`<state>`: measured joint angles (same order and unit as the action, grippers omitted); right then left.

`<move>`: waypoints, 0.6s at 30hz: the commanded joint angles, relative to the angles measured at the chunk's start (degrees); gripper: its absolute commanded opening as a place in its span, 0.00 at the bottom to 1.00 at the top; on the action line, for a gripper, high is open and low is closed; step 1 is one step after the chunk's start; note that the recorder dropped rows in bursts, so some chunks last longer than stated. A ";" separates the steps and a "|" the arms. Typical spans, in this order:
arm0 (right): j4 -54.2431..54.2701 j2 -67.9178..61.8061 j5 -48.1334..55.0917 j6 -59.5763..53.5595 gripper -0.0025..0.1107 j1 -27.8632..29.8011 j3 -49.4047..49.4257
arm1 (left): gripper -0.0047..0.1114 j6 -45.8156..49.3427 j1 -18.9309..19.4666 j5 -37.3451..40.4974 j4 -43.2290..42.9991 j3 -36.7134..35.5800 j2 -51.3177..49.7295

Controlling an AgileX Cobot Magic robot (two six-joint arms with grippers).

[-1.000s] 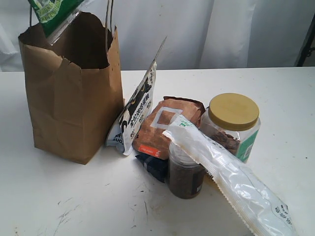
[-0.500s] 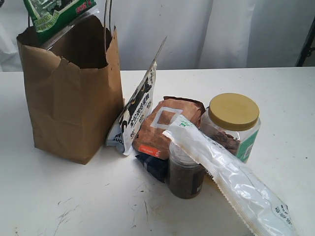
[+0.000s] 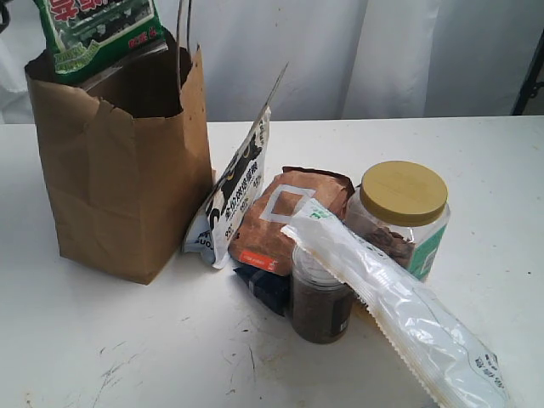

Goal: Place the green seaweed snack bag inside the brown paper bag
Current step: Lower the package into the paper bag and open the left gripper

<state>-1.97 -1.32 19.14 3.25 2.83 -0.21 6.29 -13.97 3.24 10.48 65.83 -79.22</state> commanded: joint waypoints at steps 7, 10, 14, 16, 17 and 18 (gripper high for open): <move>0.15 0.43 -0.88 0.09 0.02 0.30 0.21 | 0.04 0.13 -0.22 1.23 -2.00 0.32 -1.95; 0.15 0.43 -0.88 0.09 0.02 0.30 0.21 | 0.04 0.13 -0.22 1.23 -2.00 0.32 -2.07; 0.15 0.43 -0.88 0.09 0.02 0.30 0.21 | 0.05 0.13 -0.22 1.23 -2.00 0.32 -2.05; 0.15 0.43 -0.88 0.09 0.02 0.30 0.21 | 0.09 0.13 -0.22 1.23 -2.00 0.32 -2.05; 0.15 0.43 -0.88 0.09 0.02 0.30 0.21 | 0.11 0.13 -0.22 1.23 -2.00 0.32 -2.05; 0.15 0.43 -0.88 0.09 0.02 0.30 0.21 | 0.14 0.13 -0.22 1.36 -2.00 0.32 -2.05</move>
<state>-1.97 -1.32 19.14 3.25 2.83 -0.21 6.29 -13.97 5.56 8.64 65.83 -81.36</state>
